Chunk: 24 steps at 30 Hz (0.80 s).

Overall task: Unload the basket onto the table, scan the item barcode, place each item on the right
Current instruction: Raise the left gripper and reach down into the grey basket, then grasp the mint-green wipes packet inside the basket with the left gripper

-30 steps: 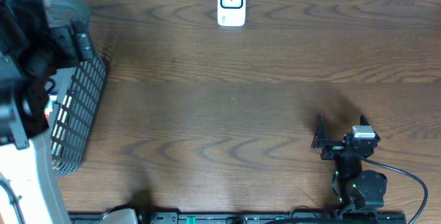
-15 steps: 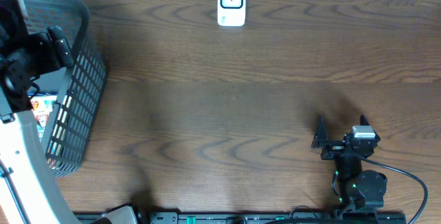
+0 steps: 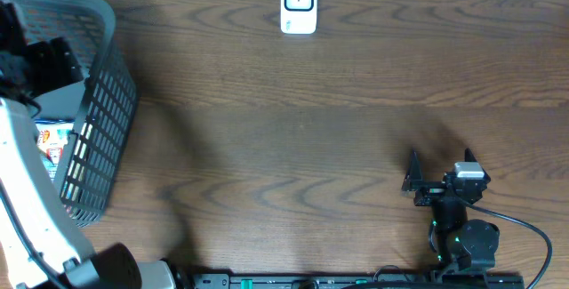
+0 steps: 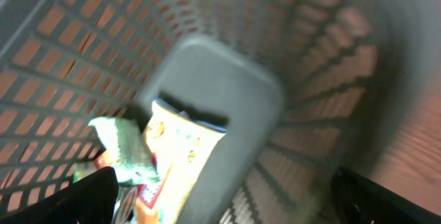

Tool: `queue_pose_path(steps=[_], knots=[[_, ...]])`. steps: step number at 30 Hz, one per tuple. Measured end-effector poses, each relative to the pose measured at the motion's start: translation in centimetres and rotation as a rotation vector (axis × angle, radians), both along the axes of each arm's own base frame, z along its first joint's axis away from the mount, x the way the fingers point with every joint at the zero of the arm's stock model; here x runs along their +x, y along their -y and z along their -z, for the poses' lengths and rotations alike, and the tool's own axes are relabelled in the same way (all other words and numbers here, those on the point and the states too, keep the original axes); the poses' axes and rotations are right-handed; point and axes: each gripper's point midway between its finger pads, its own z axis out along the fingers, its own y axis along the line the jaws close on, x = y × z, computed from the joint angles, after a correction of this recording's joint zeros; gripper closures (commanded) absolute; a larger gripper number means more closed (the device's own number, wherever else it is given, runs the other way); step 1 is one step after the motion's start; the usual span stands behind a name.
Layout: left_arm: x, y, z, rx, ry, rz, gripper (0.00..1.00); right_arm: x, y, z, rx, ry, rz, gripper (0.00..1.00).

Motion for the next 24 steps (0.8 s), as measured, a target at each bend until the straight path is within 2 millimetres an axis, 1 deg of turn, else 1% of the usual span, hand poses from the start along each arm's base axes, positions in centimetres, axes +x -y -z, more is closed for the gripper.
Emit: queue_pose_path(steps=[3, 6, 9, 14, 17, 20, 24], knots=[[-0.9, -2.6, 2.1, -0.039, -0.057, -0.084, 0.03, 0.0, 0.0, 0.0, 0.000, 0.000, 0.000, 0.01], [-2.2, -4.6, 4.1, -0.090, -0.114, -0.170, 0.02, 0.0, 0.0, 0.0, 0.000, 0.000, 0.000, 0.01], [-3.1, -5.8, 6.2, -0.140, -0.174, -0.226, 0.02, 0.0, 0.0, 0.0, 0.000, 0.000, 0.000, 0.01], [-3.0, -6.5, 10.0, -0.201, -0.271, -0.257, 0.02, 0.0, 0.0, 0.0, 0.000, 0.000, 0.000, 0.01], [-3.4, -6.7, 12.3, -0.219, -0.341, -0.269, 0.02, 0.0, 0.0, 0.0, 0.000, 0.000, 0.000, 0.01], [-3.9, -7.0, 14.2, -0.228, -0.398, -0.282, 0.02, 0.0, 0.0, 0.0, 0.000, 0.000, 0.000, 0.01], [-5.0, -7.4, 15.8, -0.246, -0.445, -0.306, 0.02, 0.0, 0.0, 0.0, 0.000, 0.000, 0.000, 0.01]])
